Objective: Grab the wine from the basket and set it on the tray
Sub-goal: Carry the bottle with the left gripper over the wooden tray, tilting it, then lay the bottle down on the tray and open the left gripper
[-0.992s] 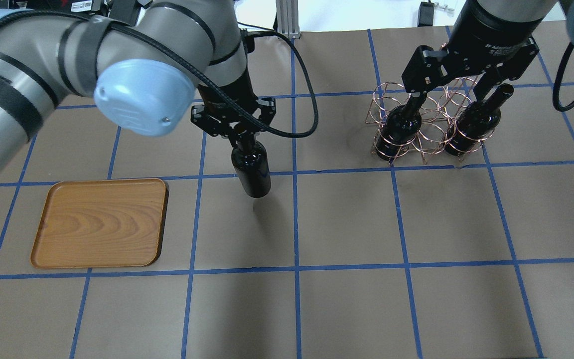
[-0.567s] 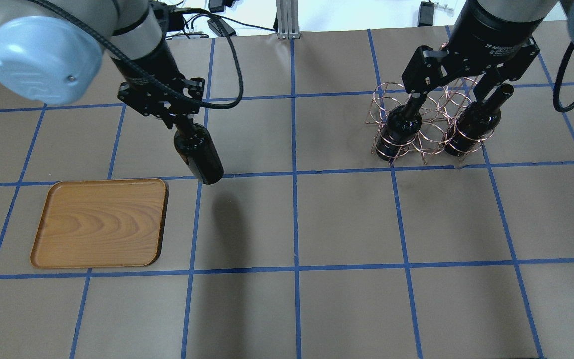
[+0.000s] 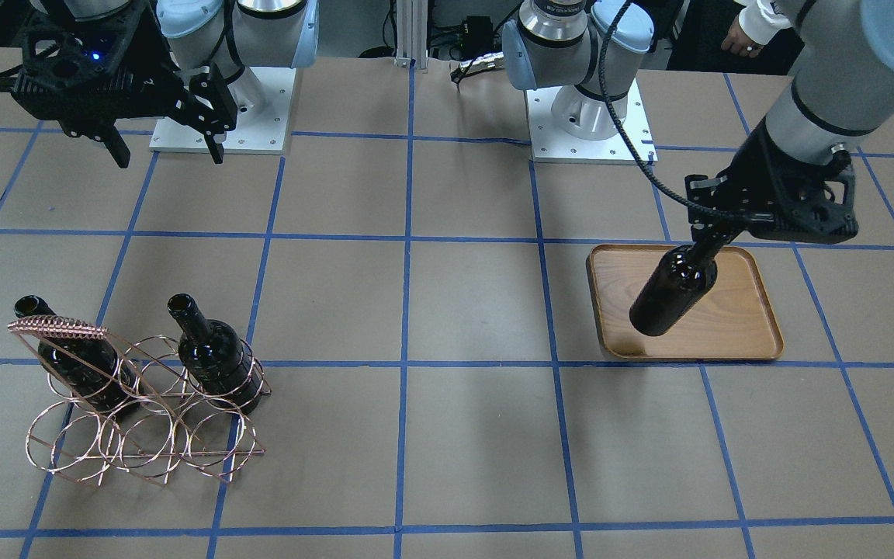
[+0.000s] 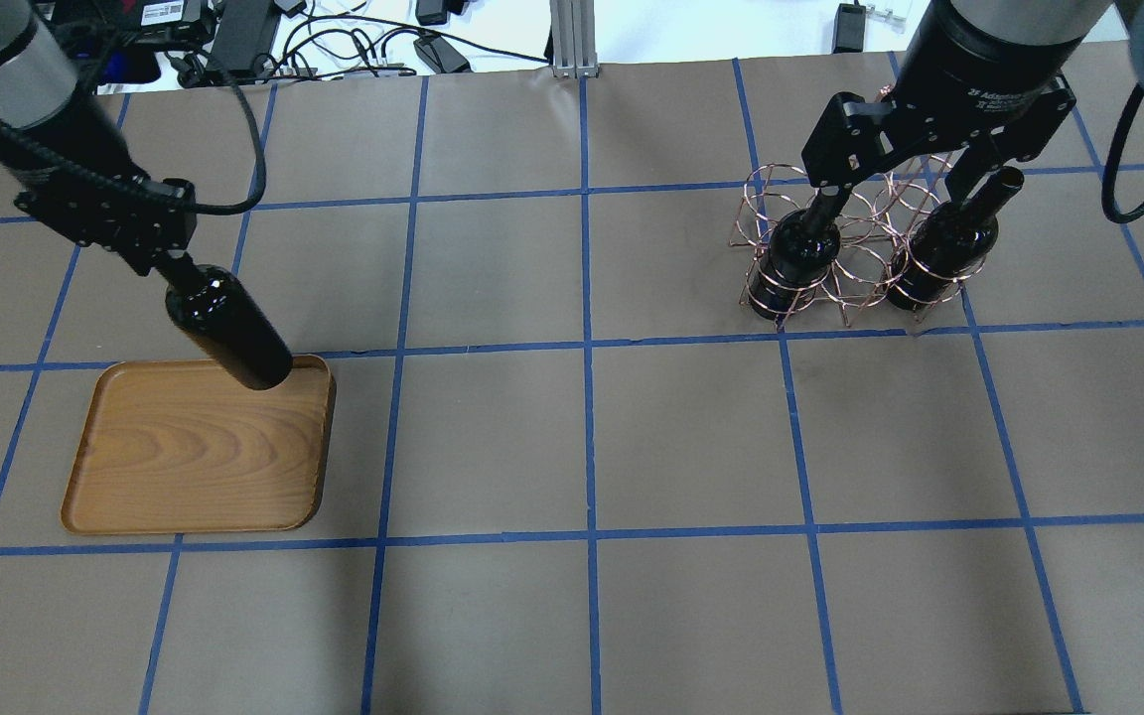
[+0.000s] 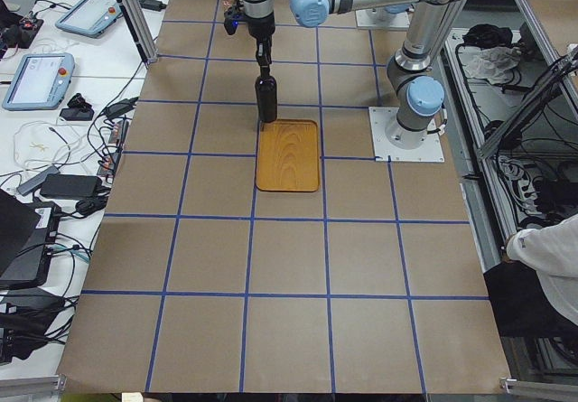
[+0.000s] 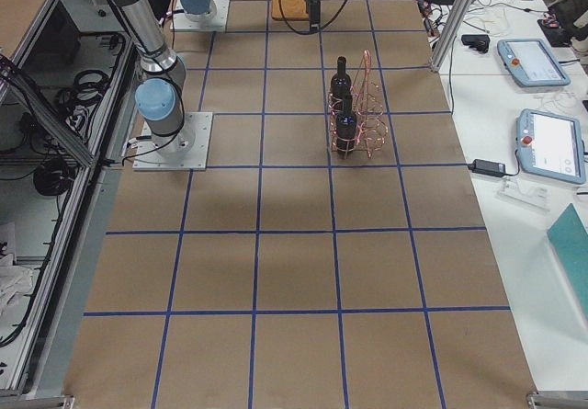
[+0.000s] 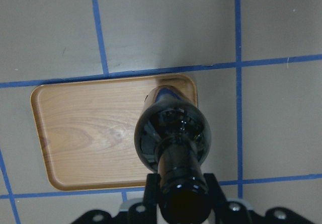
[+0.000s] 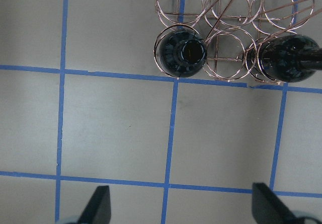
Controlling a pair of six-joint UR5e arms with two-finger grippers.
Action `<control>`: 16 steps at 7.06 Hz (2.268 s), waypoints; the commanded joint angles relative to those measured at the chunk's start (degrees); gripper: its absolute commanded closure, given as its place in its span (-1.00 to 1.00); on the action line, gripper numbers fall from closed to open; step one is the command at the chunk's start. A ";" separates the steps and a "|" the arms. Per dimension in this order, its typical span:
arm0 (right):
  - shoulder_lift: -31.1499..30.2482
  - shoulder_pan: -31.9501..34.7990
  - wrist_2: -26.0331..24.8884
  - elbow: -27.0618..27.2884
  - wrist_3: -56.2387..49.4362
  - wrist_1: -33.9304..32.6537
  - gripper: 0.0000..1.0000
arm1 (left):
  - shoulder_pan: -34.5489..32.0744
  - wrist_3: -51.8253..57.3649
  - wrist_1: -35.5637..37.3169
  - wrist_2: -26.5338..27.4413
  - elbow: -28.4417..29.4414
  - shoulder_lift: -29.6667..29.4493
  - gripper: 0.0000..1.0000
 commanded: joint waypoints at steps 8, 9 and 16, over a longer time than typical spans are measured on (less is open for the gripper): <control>-0.04 0.00 0.05 0.09 -0.04 0.04 -1.00 | 15.44 9.17 6.55 -4.87 -11.02 5.62 1.00; 0.05 0.00 -0.12 0.09 -0.13 0.04 -1.00 | 15.44 9.17 6.55 -4.79 -12.42 6.15 1.00; -0.04 0.00 -0.21 0.09 -0.13 0.04 -1.00 | 15.18 8.47 -2.35 -3.21 -7.11 10.09 -1.00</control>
